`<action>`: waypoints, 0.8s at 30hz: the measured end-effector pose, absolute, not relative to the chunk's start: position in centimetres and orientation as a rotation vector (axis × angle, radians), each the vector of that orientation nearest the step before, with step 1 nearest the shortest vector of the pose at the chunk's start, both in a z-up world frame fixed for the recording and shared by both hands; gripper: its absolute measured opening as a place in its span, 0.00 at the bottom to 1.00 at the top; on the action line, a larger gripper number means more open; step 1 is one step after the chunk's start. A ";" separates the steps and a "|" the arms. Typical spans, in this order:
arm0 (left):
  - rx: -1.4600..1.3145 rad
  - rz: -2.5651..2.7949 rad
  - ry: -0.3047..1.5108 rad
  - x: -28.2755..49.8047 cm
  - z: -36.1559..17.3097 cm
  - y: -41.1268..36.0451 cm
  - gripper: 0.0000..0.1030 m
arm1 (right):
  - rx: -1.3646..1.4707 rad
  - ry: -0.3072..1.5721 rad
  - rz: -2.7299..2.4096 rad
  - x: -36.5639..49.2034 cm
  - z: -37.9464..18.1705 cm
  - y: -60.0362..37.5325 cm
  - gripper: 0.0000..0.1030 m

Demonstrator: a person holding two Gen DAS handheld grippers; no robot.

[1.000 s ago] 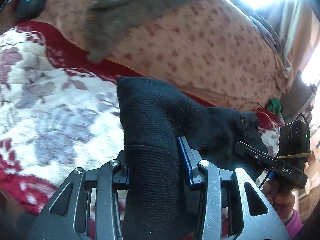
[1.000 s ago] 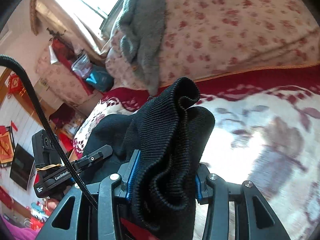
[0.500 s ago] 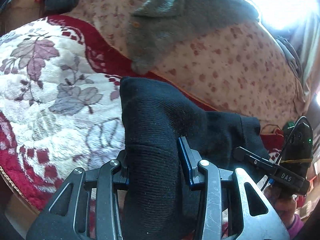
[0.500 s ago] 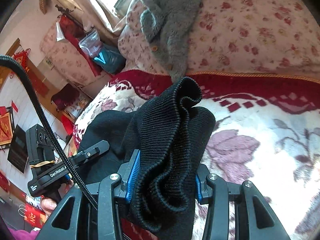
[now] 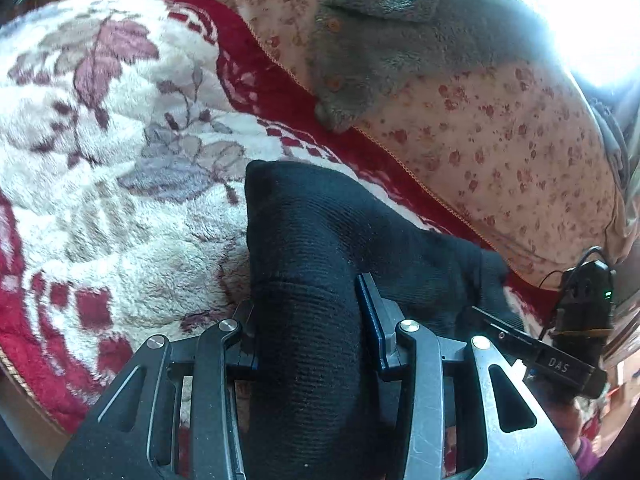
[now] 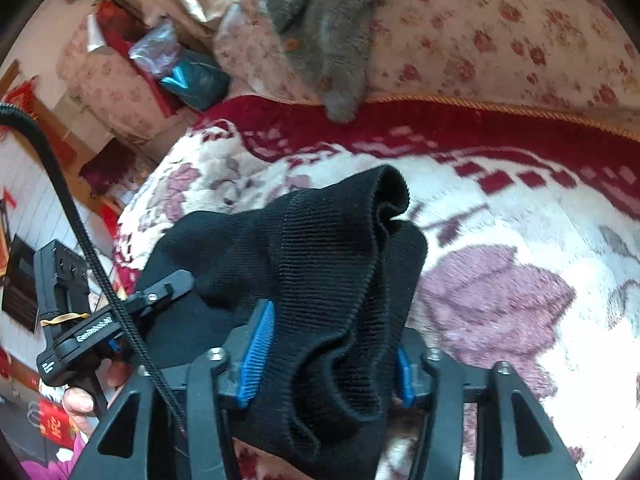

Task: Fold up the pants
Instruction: 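Open both tools and withdraw them from the folded pants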

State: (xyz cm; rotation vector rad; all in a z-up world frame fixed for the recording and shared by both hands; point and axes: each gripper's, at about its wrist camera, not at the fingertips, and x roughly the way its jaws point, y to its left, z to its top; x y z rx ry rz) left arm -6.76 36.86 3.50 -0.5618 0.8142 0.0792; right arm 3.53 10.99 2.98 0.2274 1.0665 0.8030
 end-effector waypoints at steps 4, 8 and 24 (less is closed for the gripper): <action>-0.643 0.093 0.825 -6.8 2.3 38.1 0.62 | 0.260 1.080 0.794 4.0 2.5 10.1 0.57; -0.614 0.127 0.835 -7.0 3.0 37.8 0.63 | 0.207 1.049 0.766 3.2 3.9 9.9 0.57; -0.292 0.325 0.696 -11.6 9.2 30.2 0.63 | 0.042 0.798 0.764 -4.0 10.4 8.5 0.57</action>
